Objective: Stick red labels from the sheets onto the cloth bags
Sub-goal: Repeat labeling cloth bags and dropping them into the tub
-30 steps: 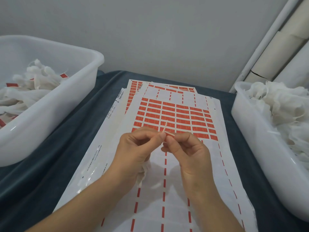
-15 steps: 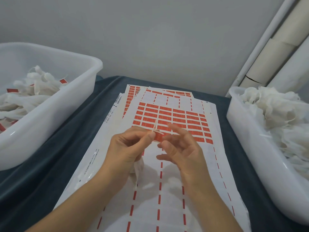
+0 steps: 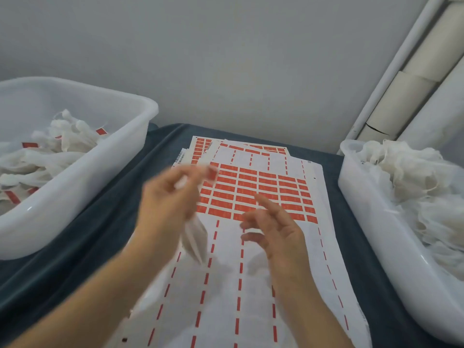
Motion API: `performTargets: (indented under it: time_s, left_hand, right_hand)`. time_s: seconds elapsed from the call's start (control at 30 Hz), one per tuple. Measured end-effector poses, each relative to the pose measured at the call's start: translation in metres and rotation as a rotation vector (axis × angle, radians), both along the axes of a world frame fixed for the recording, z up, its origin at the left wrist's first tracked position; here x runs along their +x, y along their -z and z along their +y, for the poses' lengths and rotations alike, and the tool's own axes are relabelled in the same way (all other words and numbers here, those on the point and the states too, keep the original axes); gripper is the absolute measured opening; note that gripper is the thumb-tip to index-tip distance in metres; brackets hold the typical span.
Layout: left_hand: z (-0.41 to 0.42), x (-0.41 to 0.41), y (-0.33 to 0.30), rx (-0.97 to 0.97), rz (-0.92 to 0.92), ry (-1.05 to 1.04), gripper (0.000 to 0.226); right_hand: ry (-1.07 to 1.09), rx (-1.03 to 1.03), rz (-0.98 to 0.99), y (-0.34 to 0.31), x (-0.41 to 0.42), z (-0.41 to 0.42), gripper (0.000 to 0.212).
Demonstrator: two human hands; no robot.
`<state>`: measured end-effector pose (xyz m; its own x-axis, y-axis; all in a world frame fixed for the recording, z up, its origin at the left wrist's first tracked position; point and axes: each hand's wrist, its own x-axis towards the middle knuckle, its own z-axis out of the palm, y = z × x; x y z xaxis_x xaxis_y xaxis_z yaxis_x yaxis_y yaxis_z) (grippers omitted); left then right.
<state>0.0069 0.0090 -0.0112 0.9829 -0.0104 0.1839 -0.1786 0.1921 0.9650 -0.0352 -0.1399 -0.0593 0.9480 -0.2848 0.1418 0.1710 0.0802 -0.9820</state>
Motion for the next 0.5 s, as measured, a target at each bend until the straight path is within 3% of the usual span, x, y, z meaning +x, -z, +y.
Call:
performTargets:
  time_s: [0.17,0.33,0.43,0.5]
  left_hand:
    - [0.057,0.077,-0.076,-0.187,-0.162,-0.094,0.021]
    - [0.105,0.133,-0.105,-0.228,-0.123,-0.118,0.027]
    - [0.139,0.144,-0.073,-0.103,-0.008,-0.221,0.031]
    - [0.164,0.144,-0.040,0.105,0.146,-0.257,0.031]
  right_hand:
    - [0.035,0.018,0.021,0.003,0.003,-0.008,0.038]
    - [0.041,-0.125,-0.007,0.012,0.005,-0.003,0.031]
    - [0.098,-0.140,-0.036,0.011,0.003,-0.005,0.031]
    - [0.161,-0.124,-0.075,0.006,0.001,-0.009,0.029]
